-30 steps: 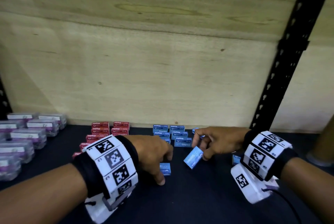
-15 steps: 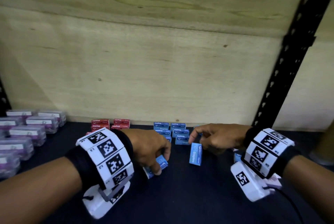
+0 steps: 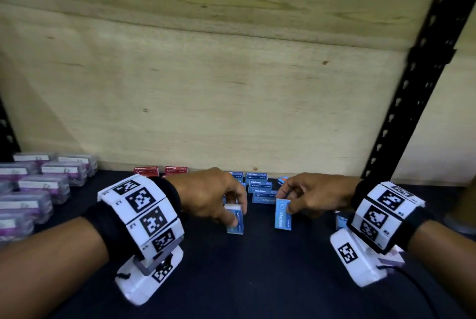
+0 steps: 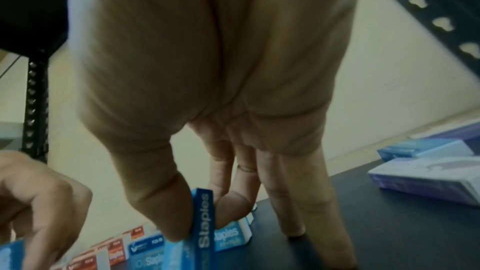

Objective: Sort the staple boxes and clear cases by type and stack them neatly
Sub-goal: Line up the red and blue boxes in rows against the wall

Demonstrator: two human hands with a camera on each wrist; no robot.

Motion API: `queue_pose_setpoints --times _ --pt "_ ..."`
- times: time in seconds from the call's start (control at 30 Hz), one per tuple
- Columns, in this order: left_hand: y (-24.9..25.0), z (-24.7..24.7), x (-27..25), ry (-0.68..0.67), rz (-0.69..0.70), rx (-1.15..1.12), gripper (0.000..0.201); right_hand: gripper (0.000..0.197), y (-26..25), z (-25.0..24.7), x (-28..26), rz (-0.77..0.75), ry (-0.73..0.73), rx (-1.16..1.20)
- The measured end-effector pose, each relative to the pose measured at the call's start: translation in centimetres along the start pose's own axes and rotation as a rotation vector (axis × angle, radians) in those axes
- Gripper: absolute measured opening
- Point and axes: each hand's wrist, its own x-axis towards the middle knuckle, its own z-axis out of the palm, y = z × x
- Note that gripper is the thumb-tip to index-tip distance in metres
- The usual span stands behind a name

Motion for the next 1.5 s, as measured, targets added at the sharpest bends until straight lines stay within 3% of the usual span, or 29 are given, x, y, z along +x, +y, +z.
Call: queue_pose_setpoints --times 0.17,0.43,0.7,0.83,1.13,1.27,1.5 --pt "0.3 0.7 -0.1 0.06 0.048 0.093 0.024 0.014 0.0 -0.1 0.2 -0.015 -0.004 0.02" --pt "0.8 1.2 0.5 0.06 0.087 0.177 0.023 0.017 0.1 0.3 -0.2 -0.081 -0.042 -0.142" --pt "-0.3 1.4 0.4 0.094 -0.027 0.015 0.017 0.017 0.0 0.2 -0.5 -0.013 -0.013 0.087" --pt "-0.5 1.7 0.2 0.062 -0.094 0.058 0.019 0.025 0.3 0.2 -0.3 -0.021 -0.009 0.092" --pt "0.2 1.9 0.4 -0.012 -0.229 0.398 0.021 0.017 0.0 0.6 0.7 -0.056 0.018 -0.293" --pt "0.3 1.6 0.9 -0.05 -0.219 0.419 0.034 0.017 -0.4 1.0 1.1 -0.036 0.026 -0.391" --pt "0.1 1.2 1.5 -0.094 -0.21 0.389 0.032 0.019 -1.2 1.3 1.2 -0.014 0.044 -0.492"
